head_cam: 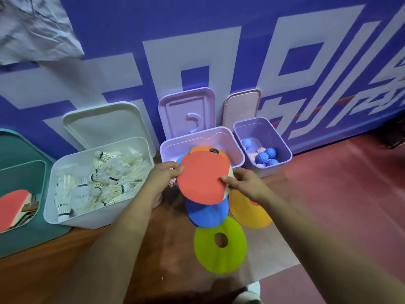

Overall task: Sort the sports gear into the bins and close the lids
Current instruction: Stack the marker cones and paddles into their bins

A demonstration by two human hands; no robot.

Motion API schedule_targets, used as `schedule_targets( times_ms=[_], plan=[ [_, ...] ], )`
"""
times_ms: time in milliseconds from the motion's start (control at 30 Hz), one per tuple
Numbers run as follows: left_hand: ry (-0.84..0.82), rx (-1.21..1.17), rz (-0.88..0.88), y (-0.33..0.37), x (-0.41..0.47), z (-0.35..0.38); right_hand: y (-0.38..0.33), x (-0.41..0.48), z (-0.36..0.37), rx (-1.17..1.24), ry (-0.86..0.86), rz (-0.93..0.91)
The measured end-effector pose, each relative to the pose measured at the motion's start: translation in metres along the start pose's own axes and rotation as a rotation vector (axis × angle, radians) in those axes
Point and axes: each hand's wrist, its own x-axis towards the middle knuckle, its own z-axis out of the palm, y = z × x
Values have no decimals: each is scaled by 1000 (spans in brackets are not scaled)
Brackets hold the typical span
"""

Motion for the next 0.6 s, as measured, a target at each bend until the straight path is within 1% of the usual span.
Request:
schedule_targets(
  times_ms=[67,133,233,333,367,433,467,600],
  plan=[
    [10,1,18,9,12,28,-2,5,-29,-15,-3,-32],
    [36,12,52,17,25,57,8,14,-60,17,36,-51],
    [86,44,130,31,52,115,29,24,-108,128,183,7],
    [141,136,36,39,81,172,49,35,-146,183,380,74],
    [140,205,30,39,88,190,56,40,-158,192,422,75],
    [122,430,90,31,104,223,72,52,-181,186,476,93],
    [112,492,111,27,110,237,78,57,-188,181,490,111],
    [36,573,177,21,131,280,97,70,-205,185,529,178]
  ],
)
